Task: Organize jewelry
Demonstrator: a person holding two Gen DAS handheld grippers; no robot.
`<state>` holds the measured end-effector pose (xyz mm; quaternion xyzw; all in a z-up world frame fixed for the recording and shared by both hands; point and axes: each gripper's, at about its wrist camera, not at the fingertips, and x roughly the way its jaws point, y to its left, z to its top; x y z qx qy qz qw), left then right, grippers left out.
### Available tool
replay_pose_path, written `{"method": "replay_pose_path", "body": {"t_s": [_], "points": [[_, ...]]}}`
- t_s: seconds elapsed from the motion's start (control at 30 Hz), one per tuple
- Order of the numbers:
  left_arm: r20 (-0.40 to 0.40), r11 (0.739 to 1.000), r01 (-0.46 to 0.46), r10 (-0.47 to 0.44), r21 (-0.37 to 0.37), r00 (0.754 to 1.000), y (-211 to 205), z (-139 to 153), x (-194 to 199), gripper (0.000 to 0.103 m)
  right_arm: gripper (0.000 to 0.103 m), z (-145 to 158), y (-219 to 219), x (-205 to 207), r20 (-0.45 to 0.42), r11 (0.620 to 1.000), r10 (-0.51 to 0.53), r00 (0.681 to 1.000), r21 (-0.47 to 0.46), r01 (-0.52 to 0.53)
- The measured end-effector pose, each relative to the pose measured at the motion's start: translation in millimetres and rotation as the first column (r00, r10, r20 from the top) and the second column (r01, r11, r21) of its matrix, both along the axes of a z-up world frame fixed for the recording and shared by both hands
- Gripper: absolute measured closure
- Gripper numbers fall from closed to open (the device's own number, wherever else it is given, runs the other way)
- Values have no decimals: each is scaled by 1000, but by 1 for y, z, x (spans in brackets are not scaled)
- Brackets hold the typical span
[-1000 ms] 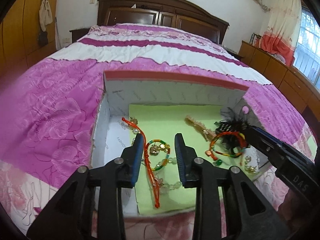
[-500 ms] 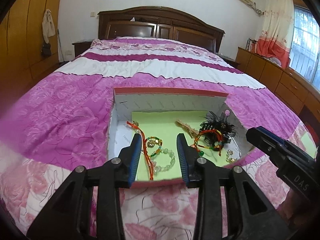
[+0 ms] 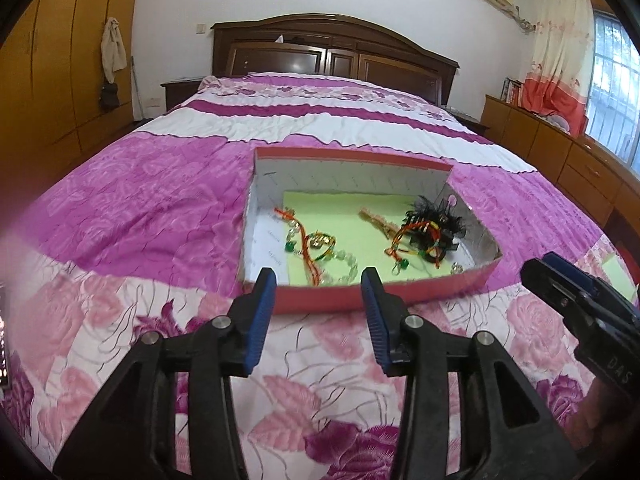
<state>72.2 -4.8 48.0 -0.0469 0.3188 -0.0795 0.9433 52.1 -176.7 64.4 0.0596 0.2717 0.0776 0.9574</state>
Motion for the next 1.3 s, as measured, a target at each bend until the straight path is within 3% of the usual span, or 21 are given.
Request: {"method": "replay_pose_path", "body": {"t_s": [0.13, 0.5, 0.87, 1.3], "points": [[-12, 1000, -21, 21, 11, 1000, 0, -11, -7, 63, 40, -12, -6, -12, -6, 1000, -25, 1000, 16, 25], [10, 997, -47, 47, 61, 999, -9, -26, -24, 59, 37, -40, -5, -22, -26, 998, -57, 998, -12, 57], [12, 995, -60, 59, 76, 998, -11, -34, -31, 52, 35, -48, -4, -26, -34, 998, -59, 998, -14, 58], [23, 994, -71, 69, 83, 997, -13, -34, -34, 52, 35, -50, -4, -28, -39, 998, -63, 997, -11, 62]]}}
